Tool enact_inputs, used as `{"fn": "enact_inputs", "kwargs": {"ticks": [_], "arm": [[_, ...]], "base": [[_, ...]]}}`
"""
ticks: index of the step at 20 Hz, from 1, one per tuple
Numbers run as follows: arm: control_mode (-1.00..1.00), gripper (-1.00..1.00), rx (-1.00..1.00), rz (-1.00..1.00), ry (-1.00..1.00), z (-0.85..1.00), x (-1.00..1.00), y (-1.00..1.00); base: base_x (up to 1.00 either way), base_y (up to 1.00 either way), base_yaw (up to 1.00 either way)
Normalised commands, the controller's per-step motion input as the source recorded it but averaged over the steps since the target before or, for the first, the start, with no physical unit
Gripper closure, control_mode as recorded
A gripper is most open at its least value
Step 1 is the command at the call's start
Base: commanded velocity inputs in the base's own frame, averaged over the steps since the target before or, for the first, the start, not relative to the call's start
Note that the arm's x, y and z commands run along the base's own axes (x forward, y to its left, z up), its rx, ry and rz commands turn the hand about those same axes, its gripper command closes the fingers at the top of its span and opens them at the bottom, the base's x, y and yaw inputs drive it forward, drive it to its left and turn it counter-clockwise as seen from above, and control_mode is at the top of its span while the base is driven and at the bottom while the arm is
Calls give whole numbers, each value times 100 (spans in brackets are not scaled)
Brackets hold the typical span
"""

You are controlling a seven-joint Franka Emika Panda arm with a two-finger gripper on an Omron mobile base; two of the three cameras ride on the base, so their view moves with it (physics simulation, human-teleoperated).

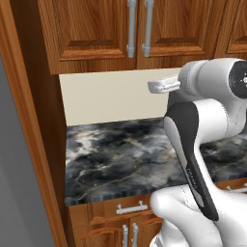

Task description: The dining table condiment station is running low on shaker. Refill the condiment station by opening the cabinet and taking the shaker from the cabinet and placing it on the dining table.

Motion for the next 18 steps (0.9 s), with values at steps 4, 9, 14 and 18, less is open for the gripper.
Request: {"fn": "enact_inputs", "kwargs": {"ticks": [4, 9, 14, 18], "arm": [[-100, -100, 6, 0, -3, -2, 14, 4], [-100, -100, -1, -5, -9, 29, -1, -3], [-100, -100, 0, -8, -10, 47, -10, -6], [-100, -100, 0, -5, -8, 45, 1, -4]], "base": [[0, 0, 0], [0, 0, 0], [0, 0, 0], [0, 0, 0]]}}
